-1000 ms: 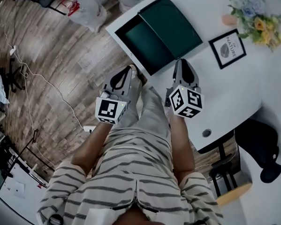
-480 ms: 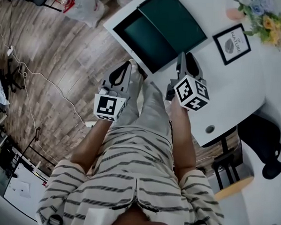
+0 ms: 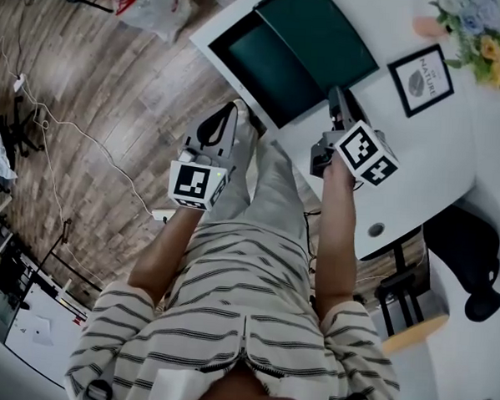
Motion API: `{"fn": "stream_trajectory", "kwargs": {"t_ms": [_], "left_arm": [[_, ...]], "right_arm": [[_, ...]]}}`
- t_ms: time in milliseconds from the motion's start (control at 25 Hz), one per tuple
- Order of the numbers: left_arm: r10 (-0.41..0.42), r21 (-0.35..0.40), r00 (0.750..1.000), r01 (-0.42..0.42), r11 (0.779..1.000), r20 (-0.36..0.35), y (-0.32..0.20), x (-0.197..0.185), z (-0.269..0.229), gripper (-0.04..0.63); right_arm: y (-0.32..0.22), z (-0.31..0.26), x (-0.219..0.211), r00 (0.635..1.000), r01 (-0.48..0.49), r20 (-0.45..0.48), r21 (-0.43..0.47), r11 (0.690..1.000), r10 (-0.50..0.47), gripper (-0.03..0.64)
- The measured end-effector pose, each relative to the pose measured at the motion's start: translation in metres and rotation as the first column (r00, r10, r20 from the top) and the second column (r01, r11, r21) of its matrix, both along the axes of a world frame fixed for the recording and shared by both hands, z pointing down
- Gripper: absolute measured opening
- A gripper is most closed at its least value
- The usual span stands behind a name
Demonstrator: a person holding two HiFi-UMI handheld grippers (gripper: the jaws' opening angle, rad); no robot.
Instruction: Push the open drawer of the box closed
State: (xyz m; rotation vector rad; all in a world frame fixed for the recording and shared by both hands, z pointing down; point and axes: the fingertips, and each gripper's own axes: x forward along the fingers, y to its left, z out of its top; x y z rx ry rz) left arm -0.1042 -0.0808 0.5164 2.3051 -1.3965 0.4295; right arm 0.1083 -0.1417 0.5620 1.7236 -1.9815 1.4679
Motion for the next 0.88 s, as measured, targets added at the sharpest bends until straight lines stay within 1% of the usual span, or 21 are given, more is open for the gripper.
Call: {"fn": "stream_trajectory", "kwargs": {"t_ms": [80,120,320,400,520,640,760,880], "left_arm": [[0.000,0.004,1.000,0.000,1.000,0.011,-0.001,-0.002,0.003,0.003],[0.000,0.008,1.000,0.000,1.000,0.018,-0.002,-0.002,0.004,0.003],[0.006,0.009,0.999,-0.007,1.000,0.052,-0.007,-0.005,0.017,0.004],[0.039,0.017,0.997,-0.041,0.999,0.069,-0.009,-0.002,0.024,0.019],[0.100,0.008,0.991,-0.102,0.995,0.094,-0.011,0.003,0.037,0.045],[0.153,0.001,0.978,-0.155,0.988,0.145,-0.013,0.007,0.049,0.059],[0.184,-0.014,0.969,-0.184,0.983,0.164,-0.016,0.009,0.060,0.087],[0.208,-0.022,0.960,-0.207,0.978,0.187,-0.018,0.010,0.068,0.091]], "right_arm": [[-0.001,0.002,0.000,0.998,0.007,0.058,-0.016,1.000,-0.006,0.126],[-0.001,0.002,0.001,0.997,0.009,0.071,-0.019,1.000,-0.008,0.126],[0.000,0.001,0.003,0.999,-0.002,0.044,-0.011,1.000,0.003,0.123],[0.000,0.001,0.002,0.999,-0.005,0.031,-0.010,1.000,0.006,0.123],[0.000,0.001,0.001,1.000,-0.002,0.021,-0.009,1.000,0.002,0.123],[0.000,0.001,0.001,1.000,-0.001,0.018,-0.005,1.000,0.001,0.123],[0.000,0.001,0.001,1.000,-0.001,0.015,-0.005,1.000,0.002,0.124],[-0.001,0.001,0.001,1.000,-0.003,0.017,-0.003,1.000,0.003,0.124]]}}
